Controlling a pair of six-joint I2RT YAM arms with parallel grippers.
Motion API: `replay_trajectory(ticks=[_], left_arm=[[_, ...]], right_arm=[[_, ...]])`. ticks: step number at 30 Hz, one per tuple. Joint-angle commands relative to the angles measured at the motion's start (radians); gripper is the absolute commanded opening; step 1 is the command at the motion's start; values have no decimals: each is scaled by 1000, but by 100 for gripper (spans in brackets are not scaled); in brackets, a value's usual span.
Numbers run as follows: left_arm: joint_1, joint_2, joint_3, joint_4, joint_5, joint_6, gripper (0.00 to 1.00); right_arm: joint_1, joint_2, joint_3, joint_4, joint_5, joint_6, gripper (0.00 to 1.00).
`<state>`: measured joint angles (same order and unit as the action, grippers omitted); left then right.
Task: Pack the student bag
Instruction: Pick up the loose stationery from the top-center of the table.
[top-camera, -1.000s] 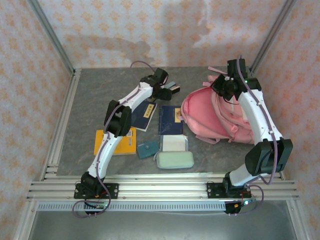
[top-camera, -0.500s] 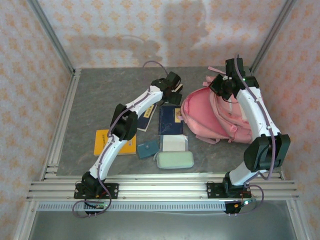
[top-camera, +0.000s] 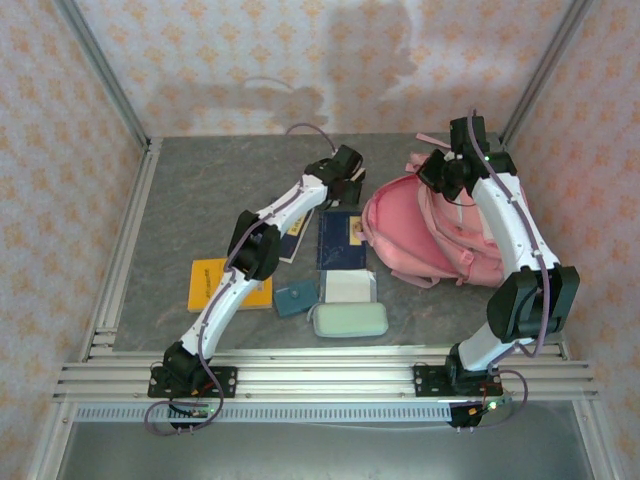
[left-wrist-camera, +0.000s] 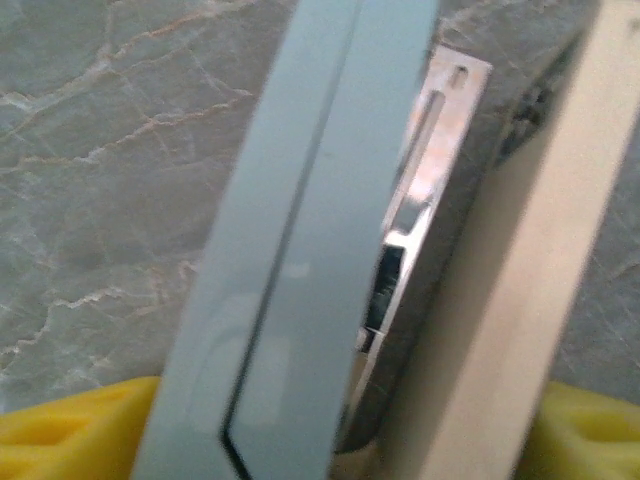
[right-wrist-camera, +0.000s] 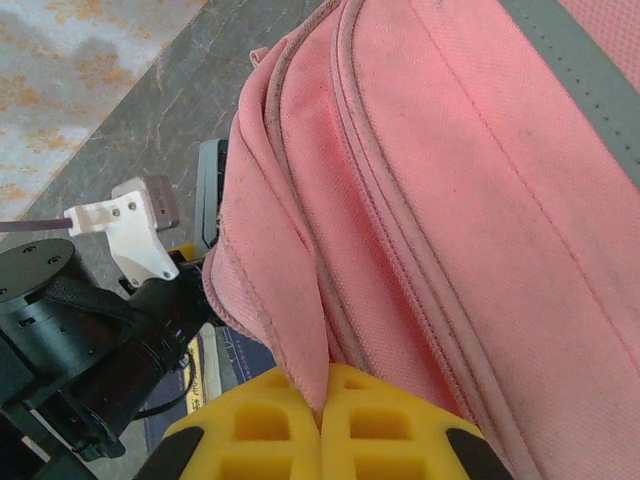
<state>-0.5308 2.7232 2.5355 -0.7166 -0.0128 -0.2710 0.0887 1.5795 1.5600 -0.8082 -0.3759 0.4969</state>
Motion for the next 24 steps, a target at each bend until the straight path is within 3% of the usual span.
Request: replay_trajectory(ticks=[1, 6, 9, 13, 24], left_arm=[[8, 17, 16, 26, 64, -33, 63], [1, -6, -10, -6, 29, -23, 48], [3, -41, -22, -32, 21, -29, 46], [27, -119, -25, -77, 106, -95, 43], [36, -580, -359, -17, 299, -243, 42]], right_arm=[[-6, -10, 37, -8, 3, -10, 0], [-7, -18, 45, -1, -1, -5, 0], [-6, -22, 62, 0, 5, -5, 0], [-6, -28, 89, -3, 35, -11, 0], [-6, -79, 129, -4, 105, -4, 0]])
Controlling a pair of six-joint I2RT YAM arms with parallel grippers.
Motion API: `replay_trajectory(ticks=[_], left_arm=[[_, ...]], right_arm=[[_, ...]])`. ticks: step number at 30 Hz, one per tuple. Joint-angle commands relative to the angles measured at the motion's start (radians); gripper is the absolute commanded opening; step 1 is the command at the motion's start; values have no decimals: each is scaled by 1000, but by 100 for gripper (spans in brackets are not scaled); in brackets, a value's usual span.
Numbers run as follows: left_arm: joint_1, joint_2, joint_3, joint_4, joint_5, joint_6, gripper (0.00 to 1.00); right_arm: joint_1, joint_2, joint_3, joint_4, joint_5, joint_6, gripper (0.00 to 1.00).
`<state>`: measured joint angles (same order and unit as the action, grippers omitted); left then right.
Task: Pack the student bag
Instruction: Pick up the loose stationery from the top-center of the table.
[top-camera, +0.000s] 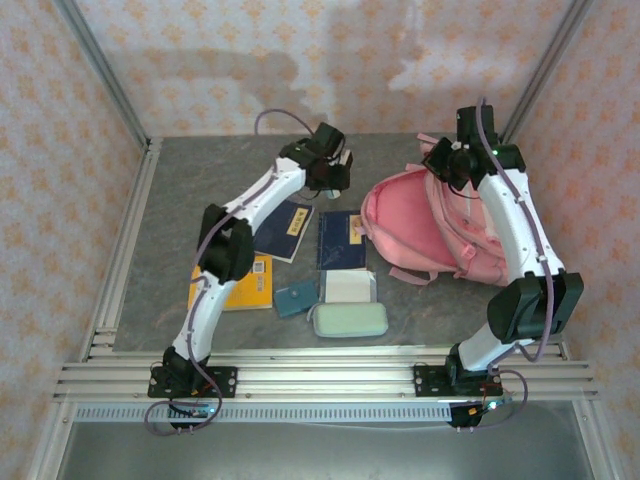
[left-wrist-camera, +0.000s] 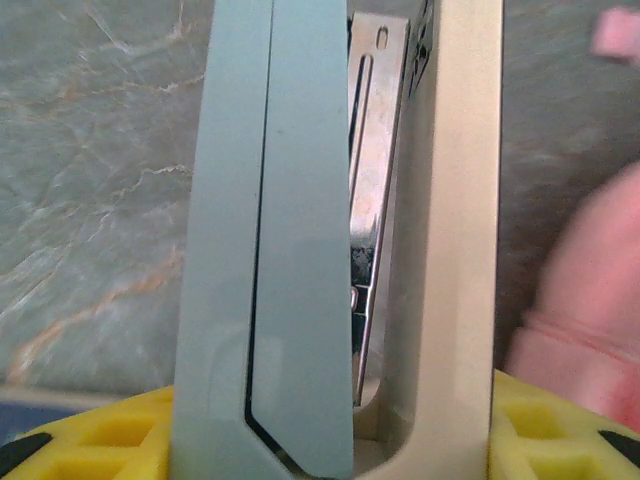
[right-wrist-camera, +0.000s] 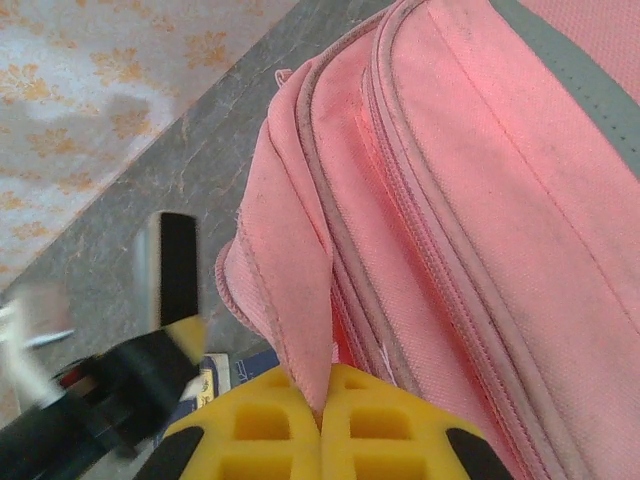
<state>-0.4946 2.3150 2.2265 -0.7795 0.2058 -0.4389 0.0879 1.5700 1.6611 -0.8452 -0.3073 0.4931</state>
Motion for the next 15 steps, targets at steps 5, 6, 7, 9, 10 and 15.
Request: replay_trajectory(ticks=[5, 6, 7, 9, 10, 15], left_arm=[[-70, -299, -151, 57, 152, -136, 42], [-91, -318, -173, 65, 161, -142, 42], [-106, -333, -199, 74, 168, -150, 42], [-134, -359, -263, 115, 196, -176, 42], [-142, -362, -285, 126, 208, -185, 42], [-172, -335, -327, 185, 273, -211, 42]], right_arm=[[-7, -118, -68, 170, -29, 113, 0], [-5, -128, -94, 208, -46, 144, 0], [-5, -137, -115, 242, -63, 168, 0], [-5, -146, -155, 321, -111, 214, 0], [-6, -145, -160, 342, -127, 231, 0], [-4, -155, -187, 405, -169, 300, 0]])
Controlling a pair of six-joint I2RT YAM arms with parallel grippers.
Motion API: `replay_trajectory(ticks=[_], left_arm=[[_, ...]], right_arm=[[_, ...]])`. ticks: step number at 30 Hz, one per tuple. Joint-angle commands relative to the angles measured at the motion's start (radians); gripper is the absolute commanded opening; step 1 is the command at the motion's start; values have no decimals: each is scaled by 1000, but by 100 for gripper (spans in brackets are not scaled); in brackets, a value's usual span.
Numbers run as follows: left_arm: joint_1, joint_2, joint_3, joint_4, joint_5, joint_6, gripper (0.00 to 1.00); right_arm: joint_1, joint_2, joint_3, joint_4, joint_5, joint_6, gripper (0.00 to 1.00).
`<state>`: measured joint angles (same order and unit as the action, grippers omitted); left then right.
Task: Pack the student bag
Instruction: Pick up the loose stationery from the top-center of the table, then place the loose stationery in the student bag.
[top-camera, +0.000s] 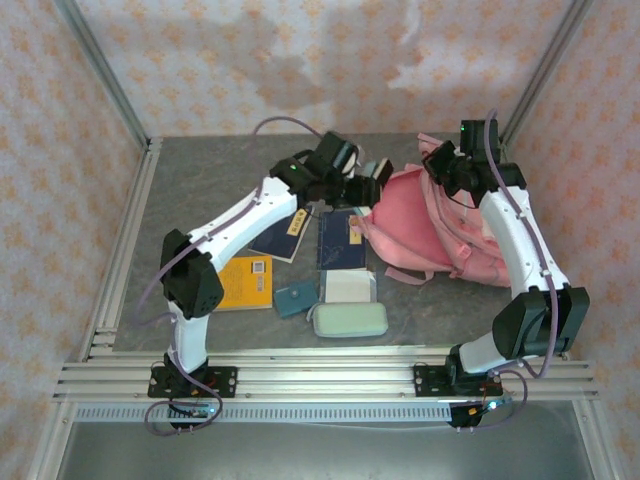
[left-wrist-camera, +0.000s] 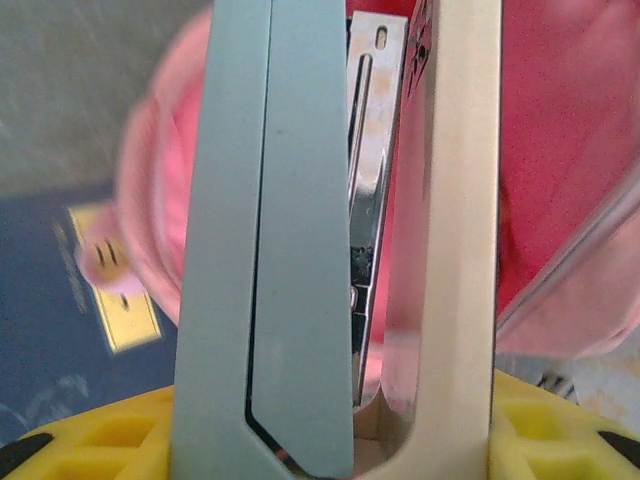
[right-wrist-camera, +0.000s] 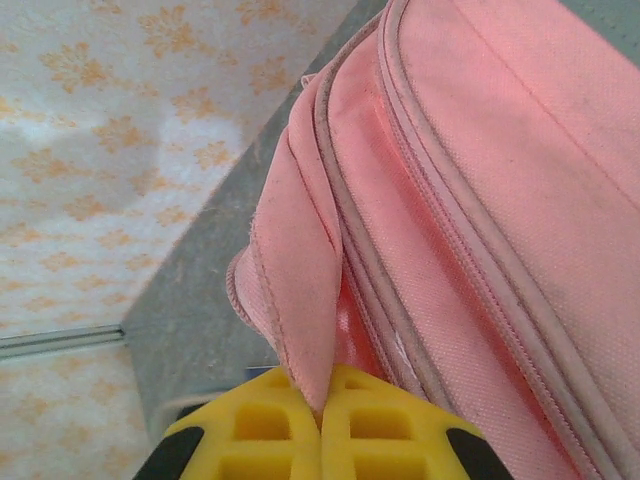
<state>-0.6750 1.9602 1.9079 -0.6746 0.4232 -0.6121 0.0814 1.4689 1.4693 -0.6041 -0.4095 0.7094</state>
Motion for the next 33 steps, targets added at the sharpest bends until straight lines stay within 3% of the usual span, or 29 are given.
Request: replay_trajectory(ticks=[1, 6, 15, 18, 20, 23, 28, 33], left_arm=[[5, 28, -8, 94, 63, -41, 42], [-15, 107, 69, 119, 81, -58, 42], [-52, 256, 195, 215, 134, -117, 42], [-72, 322, 233, 290, 195, -175, 55], [-84, 348, 220, 387, 253, -243, 76], [-99, 358, 207, 451, 298, -276, 99], [-91, 328, 212, 426, 307, -245, 100], [-55, 236, 189, 243, 253, -100, 100]], right_arm=[[3, -59, -5, 182, -74, 101, 0], [4, -71, -50, 272, -124, 203, 0], [48, -46, -16, 316, -169, 236, 0], [62, -40, -9, 340, -170, 253, 0], [67, -38, -7, 355, -172, 267, 0], [69, -37, -1, 339, -173, 263, 0], [65, -42, -2, 306, -166, 231, 0], [54, -57, 28, 167, -82, 95, 0]])
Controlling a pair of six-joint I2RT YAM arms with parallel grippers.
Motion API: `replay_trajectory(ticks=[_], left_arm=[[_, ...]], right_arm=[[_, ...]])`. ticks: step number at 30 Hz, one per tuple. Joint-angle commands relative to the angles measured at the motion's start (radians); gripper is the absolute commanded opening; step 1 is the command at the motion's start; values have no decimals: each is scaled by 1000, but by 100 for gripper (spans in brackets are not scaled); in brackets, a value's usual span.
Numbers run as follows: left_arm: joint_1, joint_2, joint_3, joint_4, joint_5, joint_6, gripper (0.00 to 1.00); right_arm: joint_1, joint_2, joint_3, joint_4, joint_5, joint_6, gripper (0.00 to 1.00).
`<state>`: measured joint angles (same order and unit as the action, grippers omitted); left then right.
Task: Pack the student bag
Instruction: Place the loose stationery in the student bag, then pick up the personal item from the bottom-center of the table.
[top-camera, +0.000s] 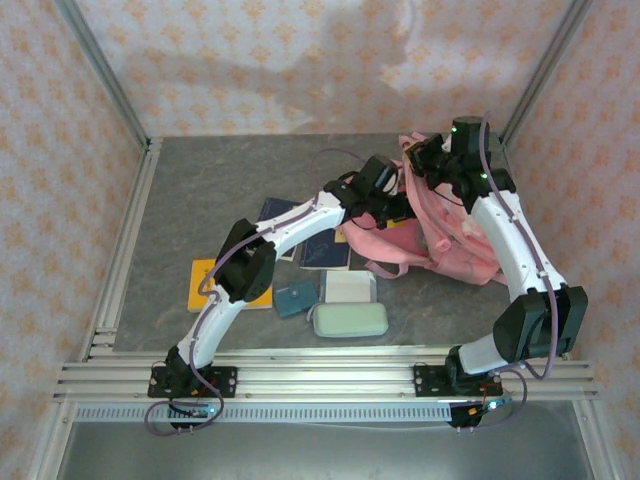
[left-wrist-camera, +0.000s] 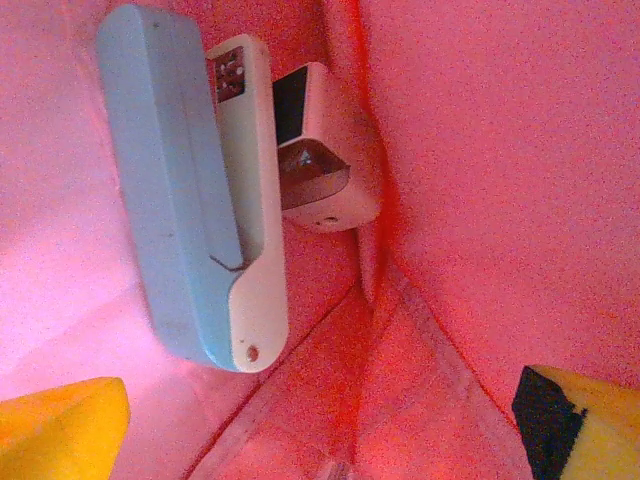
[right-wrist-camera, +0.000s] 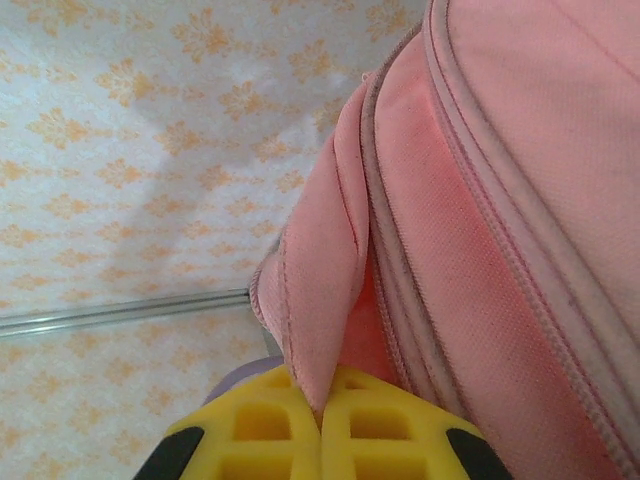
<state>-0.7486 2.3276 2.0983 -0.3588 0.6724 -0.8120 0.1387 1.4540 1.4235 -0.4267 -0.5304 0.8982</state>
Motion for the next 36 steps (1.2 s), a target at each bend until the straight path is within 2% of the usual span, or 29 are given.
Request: replay_trajectory(ticks=[1, 4, 8, 12, 17, 21, 25, 32, 36], left_arm=[[25, -161, -4, -132, -24, 152, 100], [38, -255, -44, -270, -132, 263, 100], [37, -372, -149, -378, -233, 346, 100], [0, -508, -321, -458, -335, 491, 100], [-57, -607, -514, -537, -413, 687, 100], [-144, -637, -614, -574, -484, 817, 100], [-191, -593, -644, -600, -453, 823, 100], [-328, -494, -646, -607, -548, 860, 100], [-402, -430, -618, -614, -652, 878, 100]], right_arm=[[-6, -44, 80, -57, 67, -128, 0], [-20, -54, 58, -116, 145, -176, 0], [-31, -45, 57, -175, 242, -227, 0], [-31, -16, 92, -256, 339, -279, 0], [-35, 1, 88, -235, 324, -293, 0], [-34, 15, 90, -228, 310, -292, 0], [-34, 26, 88, -224, 299, -285, 0], [-35, 18, 66, -219, 285, -277, 0], [-37, 4, 45, -218, 285, -276, 0]])
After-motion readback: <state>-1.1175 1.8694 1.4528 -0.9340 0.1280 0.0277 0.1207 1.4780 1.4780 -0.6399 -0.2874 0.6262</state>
